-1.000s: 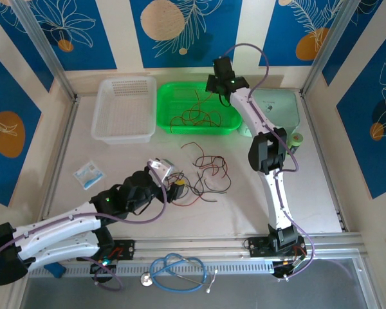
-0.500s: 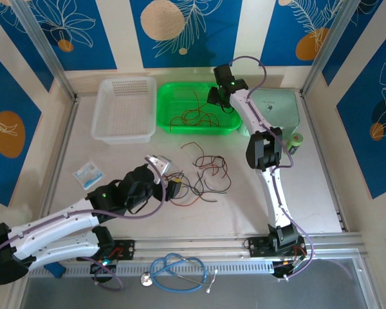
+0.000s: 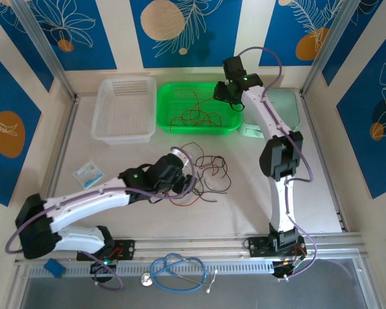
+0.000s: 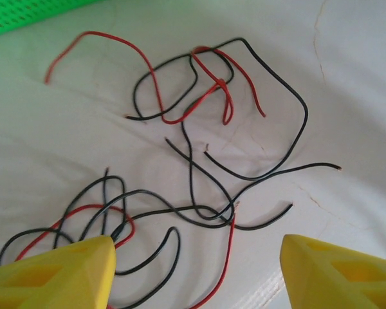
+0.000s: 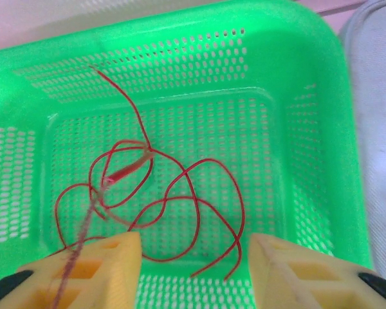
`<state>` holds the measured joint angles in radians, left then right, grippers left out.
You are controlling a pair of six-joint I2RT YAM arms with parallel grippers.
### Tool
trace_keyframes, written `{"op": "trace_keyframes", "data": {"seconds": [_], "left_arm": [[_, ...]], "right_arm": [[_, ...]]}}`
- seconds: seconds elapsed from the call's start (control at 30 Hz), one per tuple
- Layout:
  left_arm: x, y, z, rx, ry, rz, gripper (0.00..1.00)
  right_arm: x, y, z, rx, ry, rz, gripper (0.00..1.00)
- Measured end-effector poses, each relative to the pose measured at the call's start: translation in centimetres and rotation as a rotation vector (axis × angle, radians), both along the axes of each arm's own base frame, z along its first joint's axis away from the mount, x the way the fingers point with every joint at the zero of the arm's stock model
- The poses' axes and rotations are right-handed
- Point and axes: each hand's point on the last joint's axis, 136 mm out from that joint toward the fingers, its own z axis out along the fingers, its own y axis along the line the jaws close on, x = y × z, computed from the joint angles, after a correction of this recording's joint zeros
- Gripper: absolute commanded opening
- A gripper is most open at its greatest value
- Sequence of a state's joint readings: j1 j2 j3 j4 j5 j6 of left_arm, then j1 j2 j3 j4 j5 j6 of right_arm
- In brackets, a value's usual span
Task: Untangle the cables
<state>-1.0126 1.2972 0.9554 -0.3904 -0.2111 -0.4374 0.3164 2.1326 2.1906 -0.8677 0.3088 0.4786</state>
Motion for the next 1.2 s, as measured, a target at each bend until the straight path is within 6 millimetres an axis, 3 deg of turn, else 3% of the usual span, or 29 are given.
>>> {"op": "trace_keyframes", "data": {"seconds": [0.17,0.33,0.43,0.53,0.73,0.9,1.2], "left_arm": [[1.4,-2.9,-2.8,0.044,0.111,0.053,0.6],[3.0,-5.2,-5.2,0.085,0.194,0.115,0.54],[3.6,-5.3,-6.9,0.114,0.234,0.156,0.52],[4.0,-4.6,-8.3,0.138,0.264,0.198,0.51],[4.4,-4.4,-8.3,0.118,0.269,0.225,0.51],[4.0,-3.8,-8.1,0.103,0.26,0.223,0.51],[4.0,-3.8,-4.6,0.034,0.201,0.191,0.51]], "right_arm": [[-5.1,-1.8,3.9,0.02,-0.052,0.007,0.41],[-10.5,-3.9,6.3,0.059,-0.102,0.012,0.4],[-12.8,-5.7,7.4,0.09,-0.136,0.004,0.34],[-13.6,-6.7,8.6,0.127,-0.172,0.004,0.22],[-11.1,-5.2,8.5,0.196,-0.168,0.056,0.0],[-6.2,-2.8,6.1,0.251,-0.114,0.09,0.0],[3.9,2.0,3.3,0.405,-0.043,0.111,0.0]]}}
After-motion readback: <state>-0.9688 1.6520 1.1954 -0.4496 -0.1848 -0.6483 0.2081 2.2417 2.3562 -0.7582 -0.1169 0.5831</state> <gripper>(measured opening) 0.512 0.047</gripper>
